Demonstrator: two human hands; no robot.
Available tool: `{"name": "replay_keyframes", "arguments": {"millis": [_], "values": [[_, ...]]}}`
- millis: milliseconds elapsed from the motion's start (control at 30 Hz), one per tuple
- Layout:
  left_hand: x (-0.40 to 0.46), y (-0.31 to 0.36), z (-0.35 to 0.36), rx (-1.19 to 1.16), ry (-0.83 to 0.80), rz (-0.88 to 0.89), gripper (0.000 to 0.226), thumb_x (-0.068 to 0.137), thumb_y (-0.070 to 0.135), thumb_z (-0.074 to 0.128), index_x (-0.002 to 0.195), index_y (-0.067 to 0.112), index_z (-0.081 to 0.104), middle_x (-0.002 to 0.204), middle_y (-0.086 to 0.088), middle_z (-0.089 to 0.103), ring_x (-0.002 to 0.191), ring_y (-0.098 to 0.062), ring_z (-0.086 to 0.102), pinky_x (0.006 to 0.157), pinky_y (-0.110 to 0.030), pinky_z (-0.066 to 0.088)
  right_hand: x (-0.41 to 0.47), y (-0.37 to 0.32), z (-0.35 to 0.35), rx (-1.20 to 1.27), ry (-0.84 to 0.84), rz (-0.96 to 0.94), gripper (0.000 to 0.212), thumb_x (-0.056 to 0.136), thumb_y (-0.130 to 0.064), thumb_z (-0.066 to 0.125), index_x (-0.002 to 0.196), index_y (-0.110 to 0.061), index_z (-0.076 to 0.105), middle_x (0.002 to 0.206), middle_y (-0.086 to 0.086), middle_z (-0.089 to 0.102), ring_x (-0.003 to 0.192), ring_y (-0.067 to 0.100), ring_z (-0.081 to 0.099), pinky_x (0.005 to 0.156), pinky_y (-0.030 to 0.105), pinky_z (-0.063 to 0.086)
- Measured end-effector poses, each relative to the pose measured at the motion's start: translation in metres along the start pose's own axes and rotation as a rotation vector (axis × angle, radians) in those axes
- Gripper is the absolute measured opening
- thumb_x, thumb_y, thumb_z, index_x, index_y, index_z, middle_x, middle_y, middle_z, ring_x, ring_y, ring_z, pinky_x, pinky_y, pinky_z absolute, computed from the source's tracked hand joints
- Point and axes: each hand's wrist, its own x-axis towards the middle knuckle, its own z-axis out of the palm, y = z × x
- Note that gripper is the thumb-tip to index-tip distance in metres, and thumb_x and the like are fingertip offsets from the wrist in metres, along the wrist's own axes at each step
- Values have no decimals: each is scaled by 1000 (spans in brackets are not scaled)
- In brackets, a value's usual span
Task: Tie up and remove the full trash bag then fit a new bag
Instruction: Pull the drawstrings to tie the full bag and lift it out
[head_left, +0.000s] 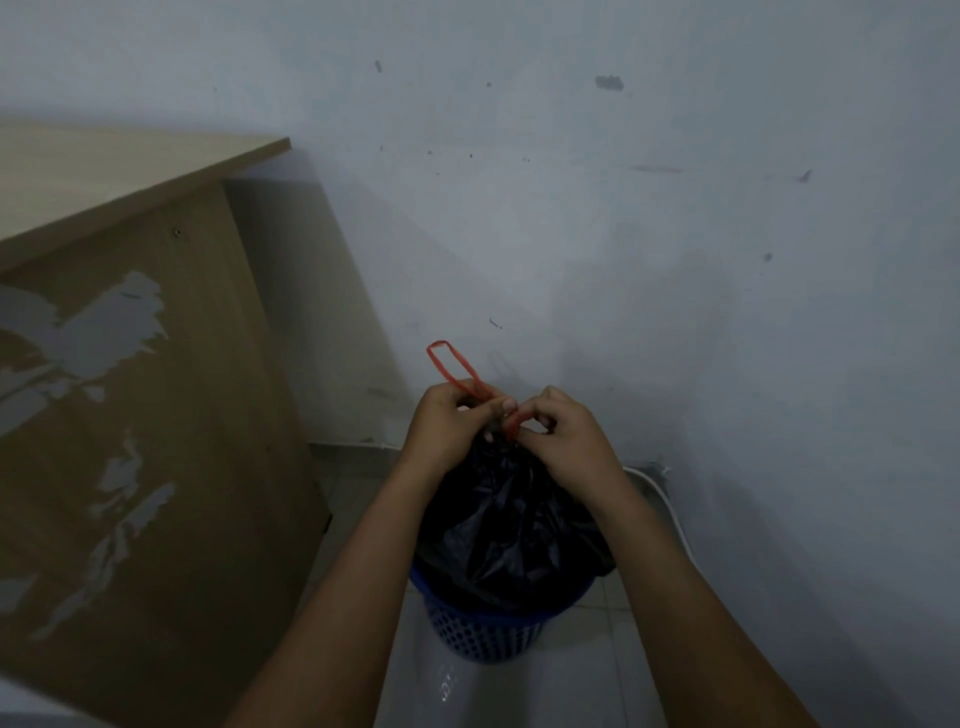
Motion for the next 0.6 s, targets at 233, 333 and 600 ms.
{"name": "replay_keyframes", "arguments": {"millis": [233, 333, 600], "values": [[-4, -1, -4, -185, -40, -170, 19, 87, 25, 84, 95, 8, 82, 83, -13, 78, 68, -15, 68, 67, -27, 57, 0, 7, -8, 58, -55, -21, 14, 84, -7, 88, 90, -17, 81, 78, -1, 45, 67, 2, 43, 65, 21, 33], [-4, -1, -1, -272, -49, -200, 17, 88, 20, 83, 97, 6, 82, 81, -16, 77, 70, -20, 68, 67, -29, 58, 1, 9, -7, 114, -52, -12, 9, 85, -15, 88, 91, -18, 81, 76, 7, 49, 69, 9, 42, 66, 30, 33], [-6, 1, 5, -450, 30, -286, 23, 86, 15, 84, 101, -2, 81, 92, -21, 79, 83, -31, 73, 80, -36, 63, 7, 4, 8, 144, 200, 130, 38, 107, -31, 62, 72, -29, 76, 69, -22, 73, 67, -8, 65, 65, 19, 46]]}}
